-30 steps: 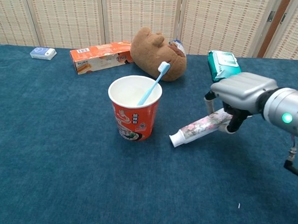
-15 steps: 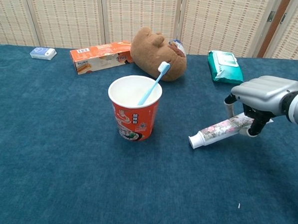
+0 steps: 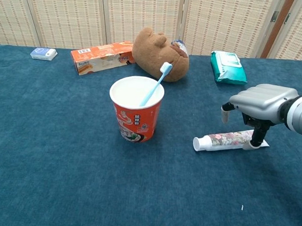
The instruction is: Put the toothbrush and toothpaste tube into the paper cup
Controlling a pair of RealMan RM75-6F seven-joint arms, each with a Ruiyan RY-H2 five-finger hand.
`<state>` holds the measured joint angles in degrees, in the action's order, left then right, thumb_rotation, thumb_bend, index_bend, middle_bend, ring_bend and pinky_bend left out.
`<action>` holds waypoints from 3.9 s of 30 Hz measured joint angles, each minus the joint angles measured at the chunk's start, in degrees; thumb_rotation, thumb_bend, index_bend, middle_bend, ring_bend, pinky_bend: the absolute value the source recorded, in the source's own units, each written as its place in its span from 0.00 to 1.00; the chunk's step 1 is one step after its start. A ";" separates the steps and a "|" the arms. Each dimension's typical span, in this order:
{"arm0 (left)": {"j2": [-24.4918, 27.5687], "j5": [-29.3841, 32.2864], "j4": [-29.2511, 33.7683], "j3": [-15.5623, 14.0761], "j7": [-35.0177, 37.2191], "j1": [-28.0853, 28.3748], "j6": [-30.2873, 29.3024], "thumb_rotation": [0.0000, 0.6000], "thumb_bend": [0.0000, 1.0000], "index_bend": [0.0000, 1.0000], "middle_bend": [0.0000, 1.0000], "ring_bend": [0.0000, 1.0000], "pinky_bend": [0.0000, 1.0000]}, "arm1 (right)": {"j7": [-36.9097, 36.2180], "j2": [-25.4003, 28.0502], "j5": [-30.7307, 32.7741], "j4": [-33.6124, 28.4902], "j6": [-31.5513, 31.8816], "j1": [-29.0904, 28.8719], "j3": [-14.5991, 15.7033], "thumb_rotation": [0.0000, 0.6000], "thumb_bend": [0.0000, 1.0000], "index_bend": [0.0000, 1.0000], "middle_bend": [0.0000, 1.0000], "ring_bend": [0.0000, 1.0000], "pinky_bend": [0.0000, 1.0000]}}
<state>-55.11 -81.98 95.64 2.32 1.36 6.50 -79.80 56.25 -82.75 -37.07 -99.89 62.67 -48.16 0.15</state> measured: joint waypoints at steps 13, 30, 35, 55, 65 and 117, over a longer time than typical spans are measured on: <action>0.05 0.13 -0.08 0.02 0.29 -0.14 -0.19 1.00 0.00 0.00 0.00 0.00 0.00 | -2.24 -3.29 -3.42 1.43 -1.59 -0.56 0.50 1.00 0.10 0.33 1.00 1.00 1.00; 0.05 0.27 -1.02 -0.07 1.79 -0.54 -0.34 1.00 0.00 0.00 0.00 0.00 0.00 | -3.63 -7.03 -5.62 4.91 -2.28 -0.92 0.45 1.00 0.18 0.44 1.00 1.00 1.00; 0.08 0.20 -0.97 -0.03 1.84 -0.55 -0.41 1.00 0.00 0.00 0.00 0.00 0.00 | -3.70 -7.46 -5.73 5.58 -2.25 -0.92 0.40 1.00 0.23 0.48 1.00 1.00 1.00; 0.04 0.24 -1.04 -0.03 1.71 -0.55 -0.31 1.00 0.00 0.00 0.00 0.00 0.00 | -5.32 -6.14 -6.84 3.59 -1.48 0.13 0.40 1.00 0.36 0.63 1.00 1.00 1.00; 0.17 -0.04 -0.20 0.01 0.46 -0.29 -0.27 1.00 0.00 0.00 0.00 0.00 0.00 | -11.80 -1.56 -10.36 -4.87 1.35 3.02 -0.71 1.00 0.39 0.65 1.00 1.00 1.00; 0.20 0.02 0.59 -0.07 -0.85 -0.10 -0.23 1.00 0.00 0.00 0.00 0.00 0.00 | -41.42 14.12 -27.15 -23.03 -3.44 10.60 -6.05 1.00 0.42 0.68 1.00 1.00 1.00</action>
<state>-54.91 -81.96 96.23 2.26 0.51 6.40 -80.04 14.82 -68.64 -64.22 -122.91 59.23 -37.56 -5.90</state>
